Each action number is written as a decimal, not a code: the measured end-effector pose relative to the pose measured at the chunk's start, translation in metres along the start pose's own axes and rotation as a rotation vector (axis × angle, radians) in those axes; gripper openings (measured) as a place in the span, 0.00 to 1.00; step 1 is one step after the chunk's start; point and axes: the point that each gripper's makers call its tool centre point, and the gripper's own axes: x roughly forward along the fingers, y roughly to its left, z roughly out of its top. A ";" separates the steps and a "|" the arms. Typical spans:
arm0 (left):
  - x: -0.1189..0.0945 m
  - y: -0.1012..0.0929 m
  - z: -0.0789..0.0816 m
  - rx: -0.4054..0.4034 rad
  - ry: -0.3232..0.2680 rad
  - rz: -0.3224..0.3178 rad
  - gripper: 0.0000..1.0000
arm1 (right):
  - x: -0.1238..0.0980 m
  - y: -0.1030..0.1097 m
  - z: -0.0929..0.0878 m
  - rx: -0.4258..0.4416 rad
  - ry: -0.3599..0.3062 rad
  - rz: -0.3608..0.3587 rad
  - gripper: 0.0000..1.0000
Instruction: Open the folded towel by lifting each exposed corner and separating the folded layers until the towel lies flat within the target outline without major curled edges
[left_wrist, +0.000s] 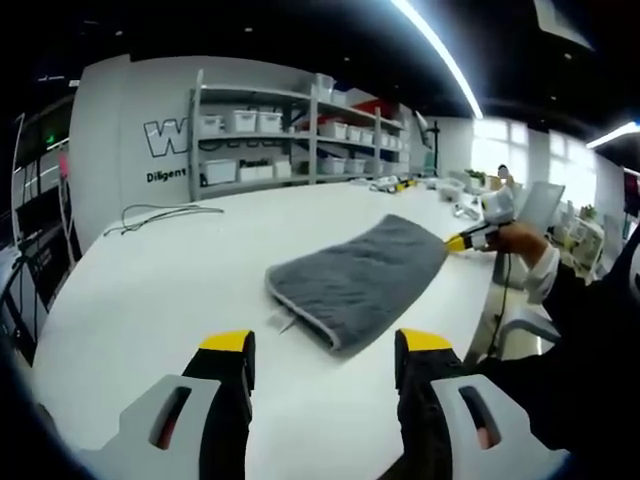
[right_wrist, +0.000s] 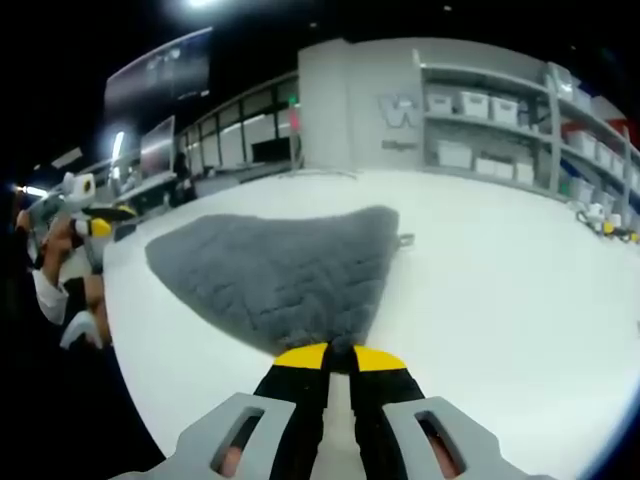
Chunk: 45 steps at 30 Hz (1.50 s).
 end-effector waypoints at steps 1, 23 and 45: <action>0.000 0.000 0.000 0.000 0.001 -0.001 0.55 | 0.000 0.000 0.000 0.000 0.000 0.000 0.04; 0.007 -0.007 -0.004 0.010 0.000 -0.019 0.53 | -0.002 0.003 -0.001 0.002 -0.001 0.003 0.04; 0.013 -0.014 -0.006 -0.008 -0.003 -0.047 0.49 | -0.003 0.005 -0.002 0.005 -0.004 0.003 0.04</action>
